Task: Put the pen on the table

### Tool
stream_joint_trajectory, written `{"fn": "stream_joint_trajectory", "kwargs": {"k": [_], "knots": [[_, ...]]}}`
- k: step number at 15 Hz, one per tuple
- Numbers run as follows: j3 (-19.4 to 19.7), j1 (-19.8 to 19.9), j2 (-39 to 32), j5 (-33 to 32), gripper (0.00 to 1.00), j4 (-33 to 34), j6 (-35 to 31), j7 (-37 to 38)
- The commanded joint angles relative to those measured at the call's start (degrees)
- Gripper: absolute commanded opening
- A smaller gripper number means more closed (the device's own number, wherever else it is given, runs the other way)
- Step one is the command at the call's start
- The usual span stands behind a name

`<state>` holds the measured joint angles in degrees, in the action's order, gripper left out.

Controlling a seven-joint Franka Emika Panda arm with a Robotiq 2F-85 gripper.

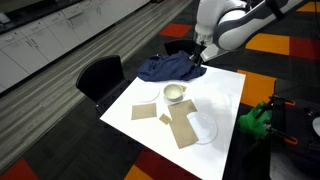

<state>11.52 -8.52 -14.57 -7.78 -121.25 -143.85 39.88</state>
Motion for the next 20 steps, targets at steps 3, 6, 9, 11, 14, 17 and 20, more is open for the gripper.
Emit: {"fn": "stream_joint_trajectory", "kwargs": {"k": [3,6,9,11,14,17,20], "knots": [[-1.5,3.2,5.6,-0.4,0.03,-7.4,3.7,2.0],[-2.4,4.4,4.0,0.8,0.03,-7.2,4.8,1.3],[-3.4,5.3,1.8,3.6,0.03,-7.1,3.8,-0.3],[-3.9,5.8,0.1,5.6,0.03,-6.5,4.5,-0.8],[-4.1,6.3,-3.4,7.9,0.03,-5.6,5.5,-1.2],[-4.1,6.9,-7.2,9.9,0.03,-4.6,5.3,-2.1],[-4.3,7.9,-11.7,12.0,0.03,-2.8,4.0,-4.0]]}}
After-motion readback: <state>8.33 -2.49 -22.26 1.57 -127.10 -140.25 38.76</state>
